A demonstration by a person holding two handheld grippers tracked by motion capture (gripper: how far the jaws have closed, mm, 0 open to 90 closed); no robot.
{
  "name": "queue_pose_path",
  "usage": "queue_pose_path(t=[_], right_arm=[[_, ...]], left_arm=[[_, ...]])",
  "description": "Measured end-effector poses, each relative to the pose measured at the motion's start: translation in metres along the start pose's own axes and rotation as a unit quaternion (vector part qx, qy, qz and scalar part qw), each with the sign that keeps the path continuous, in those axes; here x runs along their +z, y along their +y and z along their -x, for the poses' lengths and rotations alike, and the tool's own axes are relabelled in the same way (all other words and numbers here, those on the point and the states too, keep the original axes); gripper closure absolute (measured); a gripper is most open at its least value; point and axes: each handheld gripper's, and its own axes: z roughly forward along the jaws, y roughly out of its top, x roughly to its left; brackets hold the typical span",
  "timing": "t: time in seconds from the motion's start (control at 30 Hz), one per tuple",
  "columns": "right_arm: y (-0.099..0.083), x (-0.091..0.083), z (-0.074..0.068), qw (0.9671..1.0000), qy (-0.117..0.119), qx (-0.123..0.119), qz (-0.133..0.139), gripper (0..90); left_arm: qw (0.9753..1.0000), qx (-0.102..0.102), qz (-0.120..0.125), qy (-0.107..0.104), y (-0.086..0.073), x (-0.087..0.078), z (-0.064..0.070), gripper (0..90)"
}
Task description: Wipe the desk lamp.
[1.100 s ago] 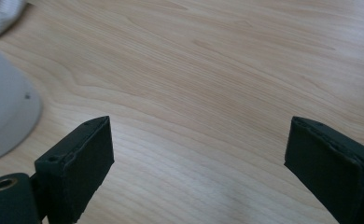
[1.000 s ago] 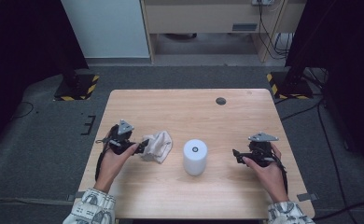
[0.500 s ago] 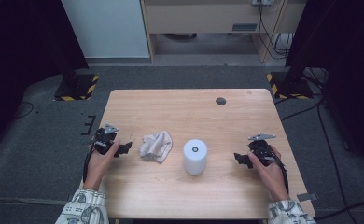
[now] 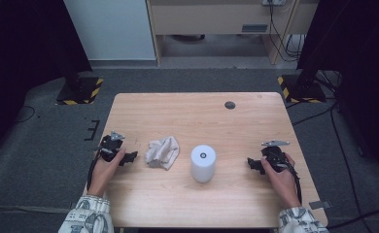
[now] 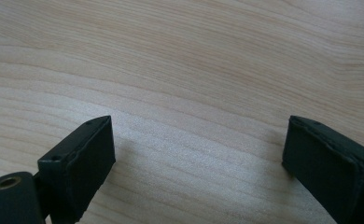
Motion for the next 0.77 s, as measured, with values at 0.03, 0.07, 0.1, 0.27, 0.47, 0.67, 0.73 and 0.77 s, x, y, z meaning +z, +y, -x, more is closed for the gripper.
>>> queue_pose_path(t=[0.03,0.07,0.1,0.27,0.47,0.67,0.73,0.77], right_arm=[[0.0,0.0,0.0,1.0,-0.003,-0.002,0.001,8.5],[-0.001,0.001,-0.001,1.0,-0.008,-0.003,0.003,8.5],[-0.001,0.001,-0.001,0.9999,-0.011,-0.003,0.003,8.3],[-0.003,0.004,-0.002,0.9998,-0.017,-0.004,0.013,4.2],[-0.007,0.007,-0.002,0.9991,-0.022,-0.002,0.036,2.4],[-0.007,0.007,-0.002,0.9991,-0.023,0.0,0.036,2.4],[-0.007,0.007,-0.002,0.9991,-0.023,0.0,0.036,2.4],[-0.007,0.007,-0.002,0.9991,-0.023,0.0,0.036,2.4]], left_arm=[[1.0,0.002,-0.001,-0.003,0.0,0.001,0.001,6.3],[1.0,0.001,-0.001,-0.009,0.0,0.002,0.002,6.2],[0.9999,0.001,-0.001,-0.013,0.0,0.003,0.002,5.8],[0.9996,-0.005,-0.002,-0.028,-0.002,0.007,0.001,4.9],[0.9996,-0.003,0.012,-0.027,-0.004,0.01,0.003,1.5],[0.9992,-0.003,0.024,-0.031,-0.005,0.012,0.005,0.0],[0.9991,-0.003,0.029,-0.032,-0.006,0.013,0.005,0.0],[0.999,-0.003,0.03,-0.032,-0.006,0.013,0.006,0.0]])
